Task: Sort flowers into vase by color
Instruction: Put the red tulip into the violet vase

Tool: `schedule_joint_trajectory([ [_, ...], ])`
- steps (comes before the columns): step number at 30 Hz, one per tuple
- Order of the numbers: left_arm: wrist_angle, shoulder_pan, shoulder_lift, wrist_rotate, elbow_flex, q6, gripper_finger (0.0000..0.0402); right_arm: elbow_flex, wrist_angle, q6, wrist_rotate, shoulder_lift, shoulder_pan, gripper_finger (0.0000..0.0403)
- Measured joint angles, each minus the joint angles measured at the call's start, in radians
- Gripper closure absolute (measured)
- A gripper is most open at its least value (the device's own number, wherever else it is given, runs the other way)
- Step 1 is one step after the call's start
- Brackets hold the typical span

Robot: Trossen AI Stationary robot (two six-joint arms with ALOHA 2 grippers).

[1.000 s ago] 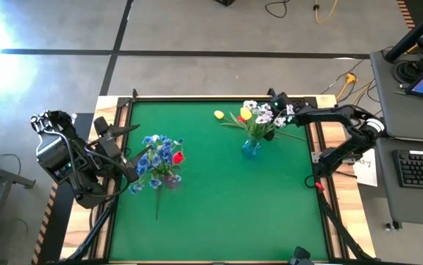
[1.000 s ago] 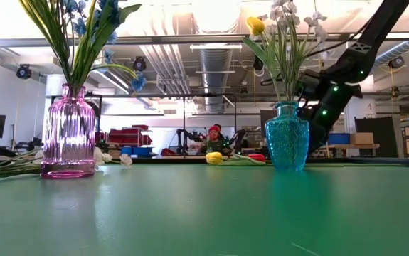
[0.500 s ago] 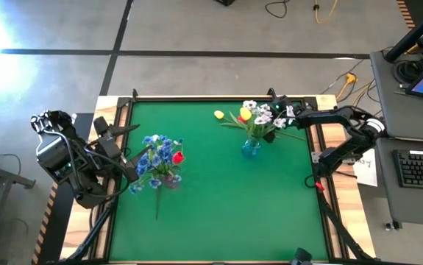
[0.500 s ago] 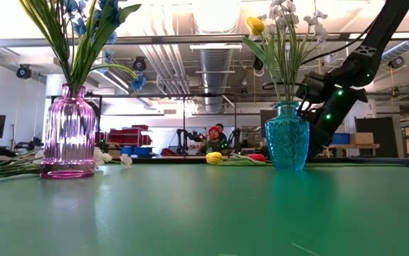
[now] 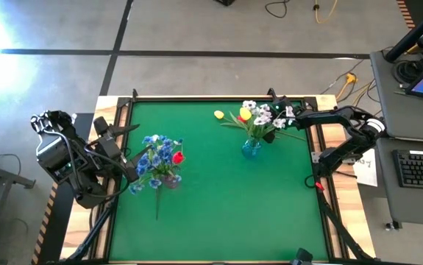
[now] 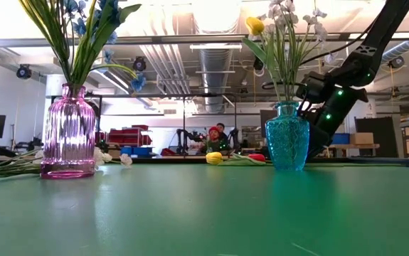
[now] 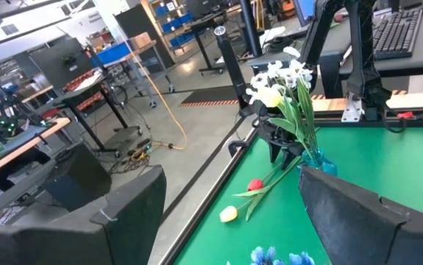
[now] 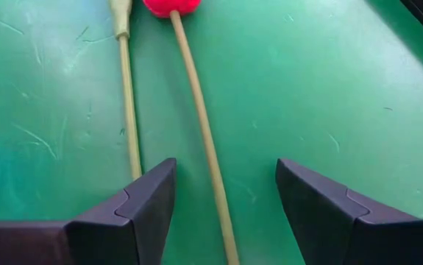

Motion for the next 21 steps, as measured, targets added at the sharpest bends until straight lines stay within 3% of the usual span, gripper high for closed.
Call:
schedule_joint_trajectory([
  [7,0.000,0.000,0.000,0.004,0.000,0.000,0.0104,-0.002,0.030,-0.004,0.031,0.000,0.000,0.0203],
  [14,0.000,0.000,0.000,0.004,0.000,0.000,0.0104,-0.003,0.062,-0.049,0.143,0.000,-0.002,0.0238],
  [21,0.000,0.000,0.000,0.003,0.000,0.000,0.0104,-0.003,0.078,-0.040,0.152,0.000,-0.004,0.0264],
])
